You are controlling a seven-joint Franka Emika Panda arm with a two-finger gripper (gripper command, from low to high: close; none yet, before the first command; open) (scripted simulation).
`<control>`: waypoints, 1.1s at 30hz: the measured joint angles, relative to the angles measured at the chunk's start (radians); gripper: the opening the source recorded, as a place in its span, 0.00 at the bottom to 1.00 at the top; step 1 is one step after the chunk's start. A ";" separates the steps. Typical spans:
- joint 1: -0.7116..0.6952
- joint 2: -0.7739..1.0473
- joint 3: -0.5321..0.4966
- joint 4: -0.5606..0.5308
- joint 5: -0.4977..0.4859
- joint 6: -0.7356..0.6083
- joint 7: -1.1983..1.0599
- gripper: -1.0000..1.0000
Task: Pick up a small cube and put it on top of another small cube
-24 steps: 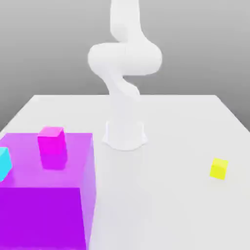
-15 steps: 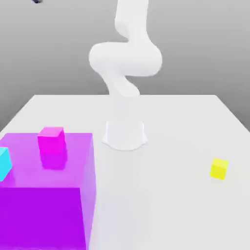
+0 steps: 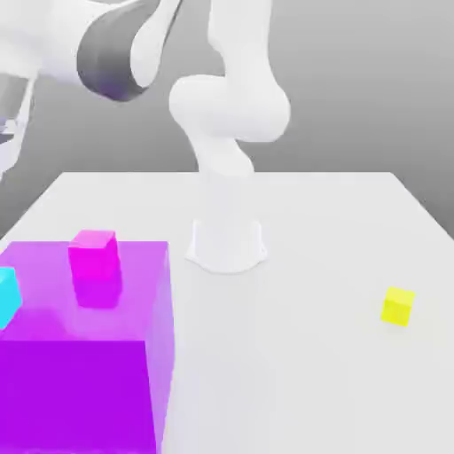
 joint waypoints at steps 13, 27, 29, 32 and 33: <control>-0.190 0.289 -0.089 -0.184 0.233 0.217 0.359 0.50; -0.228 0.455 -0.044 -0.164 0.287 0.358 0.336 0.00; -0.217 0.391 -0.059 -0.176 0.272 0.306 0.348 0.00; -0.209 0.286 -0.076 -0.194 0.231 0.219 0.376 0.00; -0.211 0.266 -0.080 -0.183 0.206 0.200 0.358 0.00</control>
